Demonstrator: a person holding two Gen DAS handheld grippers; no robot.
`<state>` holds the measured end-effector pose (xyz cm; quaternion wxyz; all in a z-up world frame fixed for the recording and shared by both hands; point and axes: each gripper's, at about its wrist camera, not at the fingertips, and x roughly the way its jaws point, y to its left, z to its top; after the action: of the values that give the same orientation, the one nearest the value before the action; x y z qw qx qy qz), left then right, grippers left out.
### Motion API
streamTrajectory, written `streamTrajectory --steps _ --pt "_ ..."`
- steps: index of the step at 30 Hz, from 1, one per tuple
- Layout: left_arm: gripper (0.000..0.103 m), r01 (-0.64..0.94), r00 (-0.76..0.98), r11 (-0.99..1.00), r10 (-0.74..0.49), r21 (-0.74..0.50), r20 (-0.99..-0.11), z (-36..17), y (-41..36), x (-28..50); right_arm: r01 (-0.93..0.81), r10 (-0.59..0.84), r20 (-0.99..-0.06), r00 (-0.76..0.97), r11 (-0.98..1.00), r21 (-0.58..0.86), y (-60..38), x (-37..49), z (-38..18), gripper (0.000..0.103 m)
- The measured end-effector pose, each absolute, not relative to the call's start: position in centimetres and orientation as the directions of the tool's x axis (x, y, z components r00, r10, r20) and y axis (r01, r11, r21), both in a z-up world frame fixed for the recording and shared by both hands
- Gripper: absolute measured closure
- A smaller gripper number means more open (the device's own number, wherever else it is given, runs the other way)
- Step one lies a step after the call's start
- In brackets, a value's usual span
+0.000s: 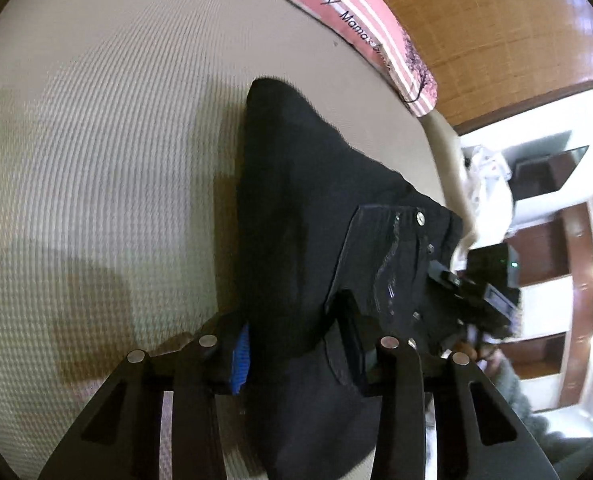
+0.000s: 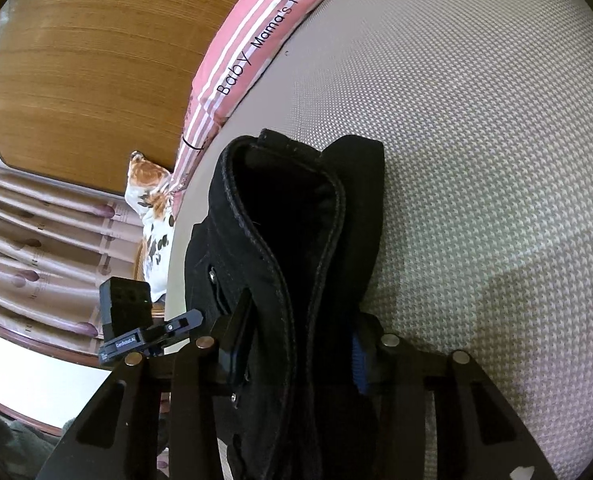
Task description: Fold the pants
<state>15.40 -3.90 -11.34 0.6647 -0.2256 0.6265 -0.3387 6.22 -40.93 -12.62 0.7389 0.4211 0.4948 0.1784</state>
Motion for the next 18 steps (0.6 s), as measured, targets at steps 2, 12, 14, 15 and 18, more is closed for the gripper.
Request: streamTrajectory --steps 2,12,14,15,18 --pt "0.063 0.157 -0.028 0.647 -0.753 -0.746 -0.658 -11.6 -3.6 15.3 0.149 0.685 -0.577 0.445 0.579 0.802 -41.0 6.2 -12.7 0.064" --pt "0.064 0.185 0.01 0.65 -0.751 -0.737 -0.66 -11.3 -5.7 16.4 0.135 0.691 -0.574 0.439 0.581 0.803 -41.0 6.7 -12.9 0.064" --pt "0.069 0.221 0.035 0.693 -0.709 -0.687 -0.704 -10.7 -6.3 15.9 0.145 0.678 -0.577 0.455 0.583 0.8 -40.7 6.6 -12.8 0.067" --pt "0.07 0.231 0.042 0.705 -0.696 -0.67 -0.717 -10.6 -6.4 15.7 0.151 0.672 -0.577 0.464 0.582 0.799 -40.5 6.4 -12.6 0.07" --pt "0.075 0.259 0.071 0.745 -0.65 -0.615 -0.757 -9.9 -7.0 15.1 0.169 0.647 -0.586 0.488 0.589 0.79 -40.0 6.0 -11.8 0.075"
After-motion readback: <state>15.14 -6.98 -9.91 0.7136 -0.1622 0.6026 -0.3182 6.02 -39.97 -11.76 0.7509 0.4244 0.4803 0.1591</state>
